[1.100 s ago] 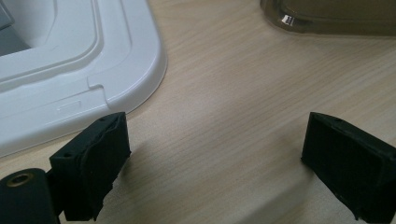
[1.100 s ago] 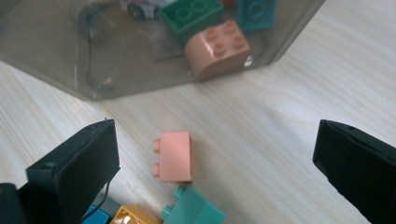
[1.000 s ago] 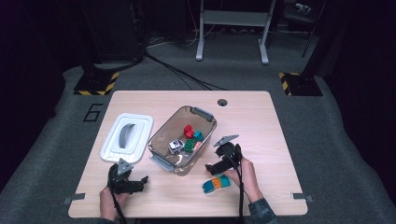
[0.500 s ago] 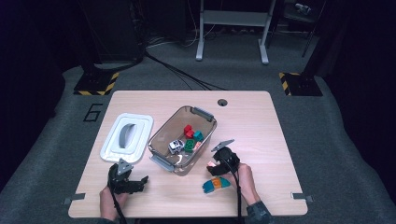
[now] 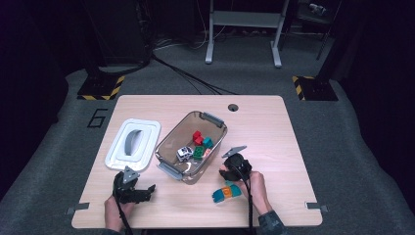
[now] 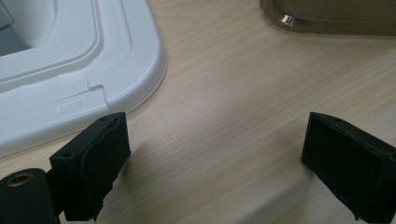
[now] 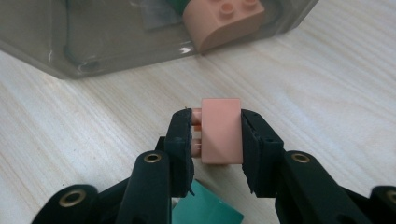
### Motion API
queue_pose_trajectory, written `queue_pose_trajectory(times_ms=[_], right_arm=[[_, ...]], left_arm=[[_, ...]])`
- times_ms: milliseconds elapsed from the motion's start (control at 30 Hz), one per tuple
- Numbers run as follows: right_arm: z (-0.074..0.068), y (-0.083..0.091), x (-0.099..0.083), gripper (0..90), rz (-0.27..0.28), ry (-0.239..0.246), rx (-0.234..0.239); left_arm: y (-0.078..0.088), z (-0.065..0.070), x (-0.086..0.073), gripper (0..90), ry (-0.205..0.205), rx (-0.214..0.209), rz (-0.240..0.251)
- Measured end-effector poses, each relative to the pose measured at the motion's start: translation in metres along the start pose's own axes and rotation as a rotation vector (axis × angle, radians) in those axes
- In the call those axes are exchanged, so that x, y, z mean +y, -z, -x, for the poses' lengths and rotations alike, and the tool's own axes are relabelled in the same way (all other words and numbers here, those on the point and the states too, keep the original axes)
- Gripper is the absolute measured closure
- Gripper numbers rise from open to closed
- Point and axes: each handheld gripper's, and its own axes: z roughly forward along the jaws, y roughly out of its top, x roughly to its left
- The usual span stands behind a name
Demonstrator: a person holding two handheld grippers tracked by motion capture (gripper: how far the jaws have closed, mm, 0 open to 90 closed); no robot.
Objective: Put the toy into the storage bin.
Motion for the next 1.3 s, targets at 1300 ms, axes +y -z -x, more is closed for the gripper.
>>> queue_pose_trajectory(times_ms=[1300], right_arm=[[0.018, 0.038, 0.023, 66.5, 0.125, -0.043, -0.055]], left_arm=[[-0.001, 0.0, 0.0, 7.4, 0.003, 0.006, 0.007]])
